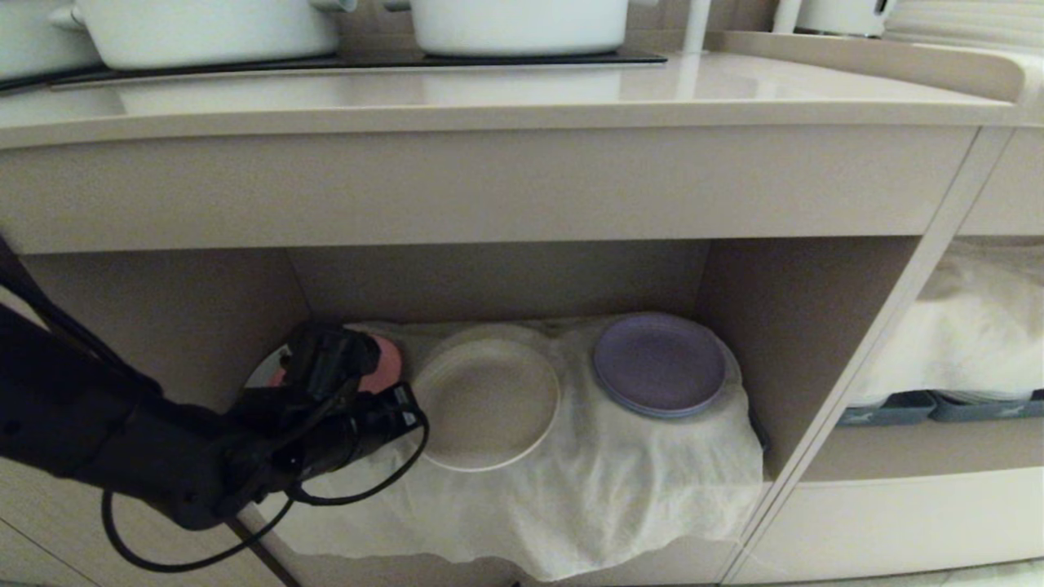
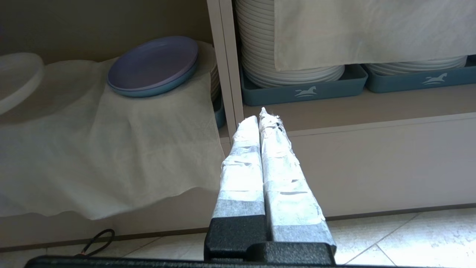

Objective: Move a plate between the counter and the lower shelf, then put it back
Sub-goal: Put the plate in the cupboard

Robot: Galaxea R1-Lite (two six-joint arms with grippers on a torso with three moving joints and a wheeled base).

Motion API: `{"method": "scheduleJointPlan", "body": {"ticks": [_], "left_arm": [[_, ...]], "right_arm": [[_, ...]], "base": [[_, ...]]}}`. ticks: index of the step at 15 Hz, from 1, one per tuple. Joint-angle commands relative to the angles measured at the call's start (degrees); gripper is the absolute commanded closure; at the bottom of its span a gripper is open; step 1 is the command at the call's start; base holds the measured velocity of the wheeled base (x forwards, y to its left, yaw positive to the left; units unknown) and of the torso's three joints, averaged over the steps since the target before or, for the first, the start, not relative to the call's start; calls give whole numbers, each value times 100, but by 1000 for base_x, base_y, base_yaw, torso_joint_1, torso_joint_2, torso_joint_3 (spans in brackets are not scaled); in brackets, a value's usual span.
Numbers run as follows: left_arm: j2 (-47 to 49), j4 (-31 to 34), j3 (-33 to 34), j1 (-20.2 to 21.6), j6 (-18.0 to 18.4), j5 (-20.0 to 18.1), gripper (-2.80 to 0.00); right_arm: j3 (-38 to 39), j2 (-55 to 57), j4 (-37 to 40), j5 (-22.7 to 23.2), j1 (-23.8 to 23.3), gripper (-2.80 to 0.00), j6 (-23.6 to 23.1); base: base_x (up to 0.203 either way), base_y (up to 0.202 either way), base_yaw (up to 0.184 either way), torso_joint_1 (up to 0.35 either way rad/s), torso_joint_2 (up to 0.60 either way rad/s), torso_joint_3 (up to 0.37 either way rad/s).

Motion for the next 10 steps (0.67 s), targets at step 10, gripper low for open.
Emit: {"method": "scheduleJointPlan", "body": {"ticks": [10], "left_arm": [[314,366,-613,17,73,-4,0]], "right_arm": [[0,0,-2,-1,0,0,2]], "base": [[0,0,0,0,0,0]]}}
